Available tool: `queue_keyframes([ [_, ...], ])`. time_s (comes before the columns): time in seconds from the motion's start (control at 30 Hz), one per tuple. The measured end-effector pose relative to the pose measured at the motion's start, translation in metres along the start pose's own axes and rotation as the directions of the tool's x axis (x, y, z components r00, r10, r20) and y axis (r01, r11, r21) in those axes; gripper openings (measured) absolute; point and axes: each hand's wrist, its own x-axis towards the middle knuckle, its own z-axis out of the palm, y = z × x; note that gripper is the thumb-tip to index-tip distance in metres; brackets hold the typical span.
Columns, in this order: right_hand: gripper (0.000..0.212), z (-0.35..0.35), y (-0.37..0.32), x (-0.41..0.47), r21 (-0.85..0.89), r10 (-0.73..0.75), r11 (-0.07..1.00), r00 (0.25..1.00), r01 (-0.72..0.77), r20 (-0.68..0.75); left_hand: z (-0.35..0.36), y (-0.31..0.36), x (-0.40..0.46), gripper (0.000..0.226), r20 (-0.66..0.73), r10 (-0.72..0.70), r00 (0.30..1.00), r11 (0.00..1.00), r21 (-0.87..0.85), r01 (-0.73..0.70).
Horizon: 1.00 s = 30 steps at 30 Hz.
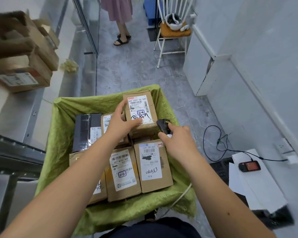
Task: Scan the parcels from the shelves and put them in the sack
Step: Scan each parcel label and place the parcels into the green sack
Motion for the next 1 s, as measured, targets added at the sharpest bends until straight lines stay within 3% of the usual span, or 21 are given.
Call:
queue_keyframes([
  [0.13,0.064,-0.002,0.001,-0.016,0.009,-0.030,1.000,1.000,0.030,-0.009,0.000,-0.002,-0.037,0.077,-0.093,0.062,0.994,0.978,0.205,-0.042],
  [0.27,0.065,-0.002,-0.002,-0.043,-0.003,-0.088,0.996,0.996,0.088,-0.025,-0.005,-0.010,-0.080,0.073,-0.054,0.145,0.988,0.916,0.384,-0.113],
  [0.53,0.066,0.028,-0.015,-0.128,-0.034,-0.223,0.974,0.975,0.222,-0.023,-0.041,-0.032,-0.191,0.070,-0.149,0.246,0.958,0.677,0.733,-0.060],
  [0.77,0.065,0.081,-0.034,-0.227,-0.093,-0.366,0.920,0.920,0.380,0.141,-0.086,-0.080,-0.332,0.073,-0.316,0.183,0.931,0.666,0.737,0.119],
  [1.0,0.069,0.137,-0.043,-0.326,-0.135,-0.534,0.774,0.752,0.618,0.387,-0.108,-0.138,-0.471,0.073,-0.500,-0.054,0.865,0.747,0.554,0.367],
])
